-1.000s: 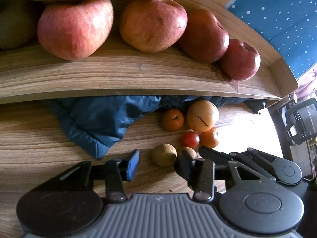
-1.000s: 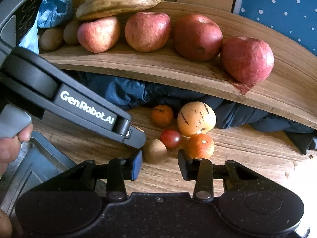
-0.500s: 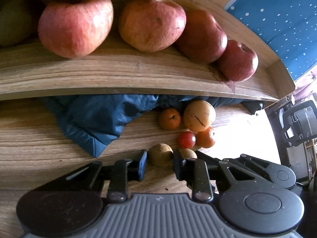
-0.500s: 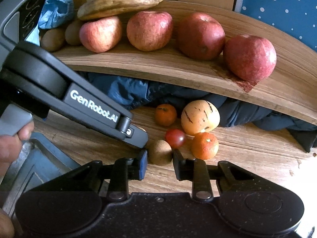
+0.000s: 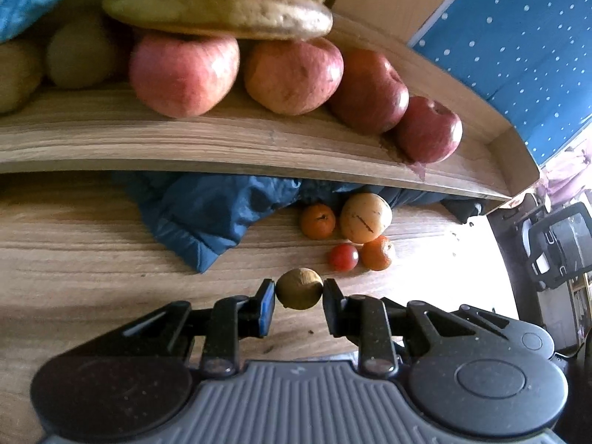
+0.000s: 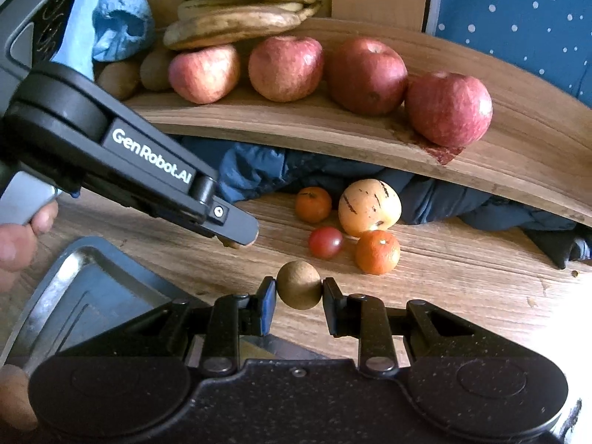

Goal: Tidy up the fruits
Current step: 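Carry both small brown fruits over the steel tray, then open the right tool over the tray while the left tool releases its fruit, then withdraw both tools from the tray toward the tomatoes on the table, then close the left tool on the red tomato while the right reaches the orange tomato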

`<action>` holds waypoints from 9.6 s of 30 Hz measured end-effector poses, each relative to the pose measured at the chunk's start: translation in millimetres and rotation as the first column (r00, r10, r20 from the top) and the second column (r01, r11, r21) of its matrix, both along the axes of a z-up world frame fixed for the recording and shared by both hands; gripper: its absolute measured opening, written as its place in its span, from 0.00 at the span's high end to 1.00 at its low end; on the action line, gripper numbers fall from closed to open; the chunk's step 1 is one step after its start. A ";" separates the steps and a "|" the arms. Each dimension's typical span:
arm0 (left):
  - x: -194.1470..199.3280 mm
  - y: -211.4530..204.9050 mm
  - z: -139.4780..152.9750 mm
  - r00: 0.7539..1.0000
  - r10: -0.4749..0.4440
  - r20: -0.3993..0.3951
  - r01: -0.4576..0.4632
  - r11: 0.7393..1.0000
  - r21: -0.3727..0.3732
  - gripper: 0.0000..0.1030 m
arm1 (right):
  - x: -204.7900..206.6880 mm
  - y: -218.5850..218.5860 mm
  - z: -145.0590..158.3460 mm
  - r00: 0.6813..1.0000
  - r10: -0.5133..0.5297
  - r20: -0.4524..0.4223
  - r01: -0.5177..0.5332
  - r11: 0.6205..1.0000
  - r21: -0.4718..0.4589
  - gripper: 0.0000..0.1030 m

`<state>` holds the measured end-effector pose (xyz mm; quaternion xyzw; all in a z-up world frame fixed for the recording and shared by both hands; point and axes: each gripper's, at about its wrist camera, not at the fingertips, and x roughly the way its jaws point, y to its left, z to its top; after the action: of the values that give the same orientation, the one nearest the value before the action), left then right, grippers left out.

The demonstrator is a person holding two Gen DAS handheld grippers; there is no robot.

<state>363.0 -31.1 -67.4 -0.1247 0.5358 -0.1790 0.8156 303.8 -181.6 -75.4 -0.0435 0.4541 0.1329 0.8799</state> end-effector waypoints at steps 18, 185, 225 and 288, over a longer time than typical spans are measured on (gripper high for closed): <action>-75.5 40.4 26.7 0.980 0.195 0.046 -0.196 0.980 0.028 0.70 | -48.3 22.0 33.3 0.984 0.166 0.068 -0.169 0.984 0.049 0.72; -105.9 33.0 65.5 0.987 0.139 0.076 -0.157 0.923 0.350 0.01 | -98.1 -47.1 55.1 0.993 -0.097 0.069 0.085 0.984 0.160 0.01; 30.5 -38.9 -13.9 0.995 -0.059 -0.075 0.070 0.985 0.159 0.01 | -0.8 -51.8 11.4 0.989 -0.145 0.020 0.146 0.982 -0.120 0.01; 40.2 -52.2 -9.2 0.988 -0.150 -0.035 0.151 0.988 0.010 0.77 | 31.8 -29.5 -21.3 0.999 -0.024 0.032 0.026 0.998 -0.062 0.67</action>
<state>403.2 -83.3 -76.6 -0.0816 0.5586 -0.2345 0.7914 335.7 -211.1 -96.7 -0.0673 0.4448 0.1071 0.8867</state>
